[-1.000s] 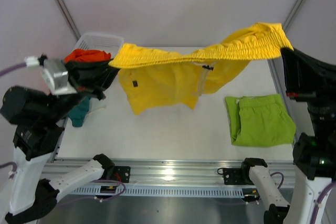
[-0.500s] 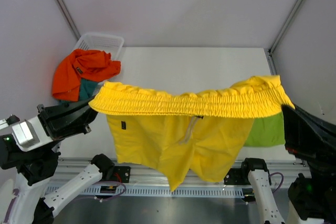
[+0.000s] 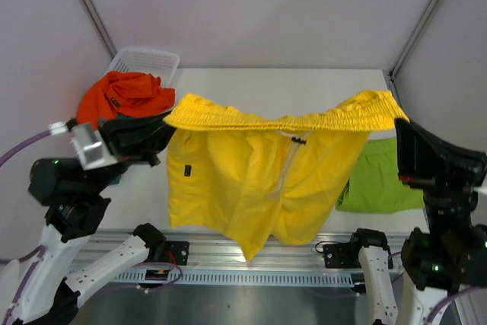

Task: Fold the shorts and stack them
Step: Flatten the shorts out

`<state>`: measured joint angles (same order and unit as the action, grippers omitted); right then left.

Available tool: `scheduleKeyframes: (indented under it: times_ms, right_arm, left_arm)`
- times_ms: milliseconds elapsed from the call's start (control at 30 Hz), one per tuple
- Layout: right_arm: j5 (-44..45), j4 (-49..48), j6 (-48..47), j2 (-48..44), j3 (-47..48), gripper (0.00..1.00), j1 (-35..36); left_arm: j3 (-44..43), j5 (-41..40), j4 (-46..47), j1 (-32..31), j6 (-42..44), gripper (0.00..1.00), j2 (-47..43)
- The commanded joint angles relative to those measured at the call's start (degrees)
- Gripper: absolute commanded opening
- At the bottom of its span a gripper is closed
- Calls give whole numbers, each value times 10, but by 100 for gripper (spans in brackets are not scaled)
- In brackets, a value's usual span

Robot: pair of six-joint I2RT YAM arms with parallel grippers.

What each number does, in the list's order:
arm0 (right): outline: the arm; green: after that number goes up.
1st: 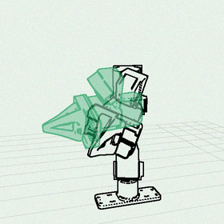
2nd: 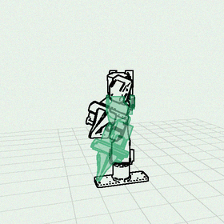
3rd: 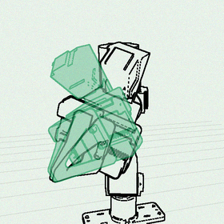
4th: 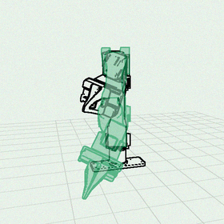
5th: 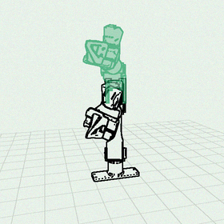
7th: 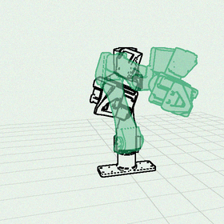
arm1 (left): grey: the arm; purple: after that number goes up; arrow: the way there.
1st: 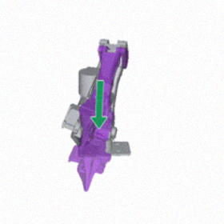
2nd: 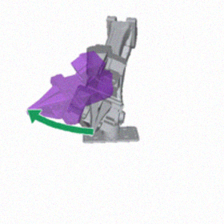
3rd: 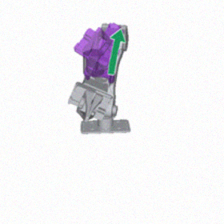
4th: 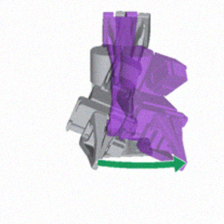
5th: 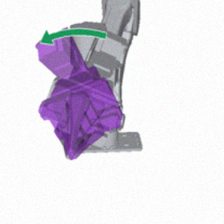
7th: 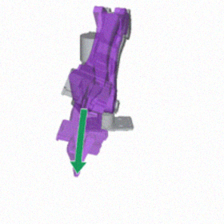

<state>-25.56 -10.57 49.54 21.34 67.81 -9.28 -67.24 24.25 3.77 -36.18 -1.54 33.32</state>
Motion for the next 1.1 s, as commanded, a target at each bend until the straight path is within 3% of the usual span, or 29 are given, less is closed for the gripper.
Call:
scheduleKeyframes:
  times_ms: [0,300,533,667,867,1067]
  right_arm:
    - [115,-26,13,67,-26,0,-5]
    - [134,7,56,229,63,0,-2]
    - [153,41,37,142,72,0,0]
    - [165,92,21,74,79,0,-1]
    - [188,182,20,-17,85,0,-7]
    - [139,281,47,8,115,0,-40]
  left_arm:
    - [-32,-110,12,10,0,0,62]
    - [-156,-156,-76,10,1,0,188]
    - [-136,-86,-42,10,-18,0,115]
    - [-117,1,-23,10,-34,0,63]
    - [-107,24,-54,10,-58,0,13]
    - [-128,-15,-116,10,-72,0,31]
